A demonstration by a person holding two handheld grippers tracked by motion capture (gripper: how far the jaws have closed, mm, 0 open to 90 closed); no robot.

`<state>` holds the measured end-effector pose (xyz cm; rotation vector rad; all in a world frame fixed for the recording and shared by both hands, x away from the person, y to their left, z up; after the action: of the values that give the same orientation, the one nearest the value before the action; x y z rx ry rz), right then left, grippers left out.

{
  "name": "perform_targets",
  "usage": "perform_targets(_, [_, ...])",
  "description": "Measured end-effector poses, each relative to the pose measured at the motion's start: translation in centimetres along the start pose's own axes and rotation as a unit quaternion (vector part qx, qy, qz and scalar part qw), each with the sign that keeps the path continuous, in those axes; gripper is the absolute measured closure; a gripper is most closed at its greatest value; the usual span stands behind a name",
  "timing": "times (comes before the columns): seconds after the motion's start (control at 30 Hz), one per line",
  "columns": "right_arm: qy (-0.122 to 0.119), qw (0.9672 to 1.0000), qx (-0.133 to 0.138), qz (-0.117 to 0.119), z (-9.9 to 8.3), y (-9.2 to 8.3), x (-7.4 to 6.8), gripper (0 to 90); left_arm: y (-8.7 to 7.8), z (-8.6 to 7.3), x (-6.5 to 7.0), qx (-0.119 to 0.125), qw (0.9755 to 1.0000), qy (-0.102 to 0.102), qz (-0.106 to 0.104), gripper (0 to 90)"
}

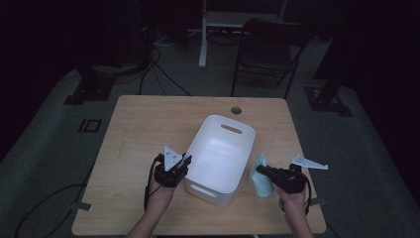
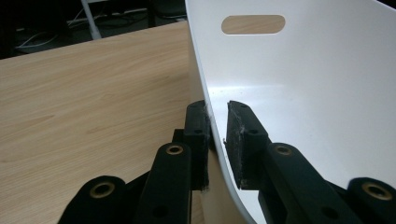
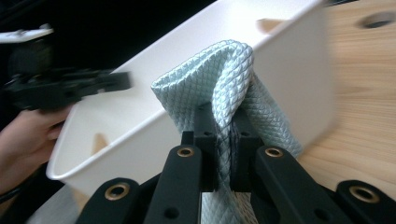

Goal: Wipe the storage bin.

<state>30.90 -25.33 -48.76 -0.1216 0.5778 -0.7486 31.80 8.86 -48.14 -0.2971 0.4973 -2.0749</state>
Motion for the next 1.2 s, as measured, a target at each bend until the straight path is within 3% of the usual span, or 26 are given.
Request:
perform_targets(0.03, [0.007, 0.9997, 0.005, -0.023, 0.0, -0.7, 1.2, 84.3, 0.0, 0.0, -0.1, -0.001, 1.0, -0.002, -0.005, 77.0])
perform_targets(0.17, [0.017, 0.998, 0.012, -0.059, -0.3, -1.4, 3.1, 82.3, 0.0, 0.0, -0.1, 0.0, 0.9999, -0.003, -0.011, 75.7])
perform_targets(0.2, [0.03, 0.9959, 0.014, -0.084, -0.6, -1.4, 4.5, 72.2, 0.1, 0.0, -0.2, -0.003, 0.9999, -0.001, -0.016, 73.6])
perform_targets(0.27, [0.036, 0.9947, 0.013, -0.095, -0.7, -1.4, 5.1, 66.9, 0.1, 0.0, -0.2, -0.004, 0.9998, 0.0, -0.021, 71.1])
perform_targets(0.3, [0.046, 0.9922, 0.011, -0.115, -1.0, -1.4, 6.0, 57.3, 0.1, 0.0, -0.2, -0.005, 0.9997, 0.005, -0.022, 68.1])
perform_targets(0.33, [0.05, 0.9912, 0.013, -0.122, -1.1, -1.4, 6.4, 53.7, 0.1, 0.0, -0.3, -0.005, 0.9997, 0.006, -0.023, 66.9])
perform_targets(0.5, [0.056, 0.9863, 0.013, -0.155, -1.5, -1.7, 7.8, 47.7, 0.1, 0.0, -0.4, -0.004, 0.9995, 0.002, -0.032, 58.9])
perform_targets(0.57, [0.051, 0.9859, 0.01, -0.159, -1.6, -1.6, 7.9, 46.7, 0.1, 0.0, -0.4, -0.005, 0.9993, -0.001, -0.037, 55.7])
perform_targets(0.6, [0.044, 0.9852, 0.003, -0.166, -1.8, -1.4, 7.9, 41.9, 0.1, 0.0, -0.4, -0.006, 0.999, -0.003, -0.045, 50.3])
perform_targets(0.77, [0.036, 0.986, -0.026, -0.161, -1.8, -0.7, 7.6, 36.1, 0.0, 0.1, -0.6, -0.002, 0.9986, -0.006, -0.052, 37.9])
perform_targets(0.8, [0.027, 0.9872, -0.035, -0.153, -1.9, -0.3, 7.4, 29.3, -0.2, 0.3, -0.8, 0.004, 0.9976, -0.009, -0.069, 31.6])
perform_targets(0.83, [0.026, 0.9884, -0.033, -0.146, -1.9, -0.2, 7.2, 28.6, -0.2, 0.3, -0.8, 0.006, 0.9978, -0.004, -0.066, 28.6])
perform_targets(0.9, [0.019, 0.9904, -0.032, -0.133, -1.9, 0.1, 6.9, 26.0, -0.5, 0.4, -0.9, 0.016, 0.9976, -0.004, -0.067, 26.5])
perform_targets(1.07, [-0.002, 0.9901, -0.028, -0.138, -1.7, 0.4, 6.3, 20.9, -1.1, 0.9, -1.2, 0.031, 0.9966, -0.013, -0.076, 24.2])
perform_targets(1.2, [-0.004, 0.9897, -0.026, -0.14, -1.6, 0.4, 6.1, 20.9, -1.5, 1.0, -1.3, 0.03, 0.9961, -0.014, -0.081, 20.6])
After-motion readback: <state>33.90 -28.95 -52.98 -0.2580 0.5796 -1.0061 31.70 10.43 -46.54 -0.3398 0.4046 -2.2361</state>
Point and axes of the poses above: each handheld gripper's, and its own axes: y roughly forward along the jaws, z roughly out of its top, x roughly to its right, the point moved 4 cm from there along y, roughly forward along the jaws, and after that the axes turned 2 degrees about -z, right-handed, at the moved point
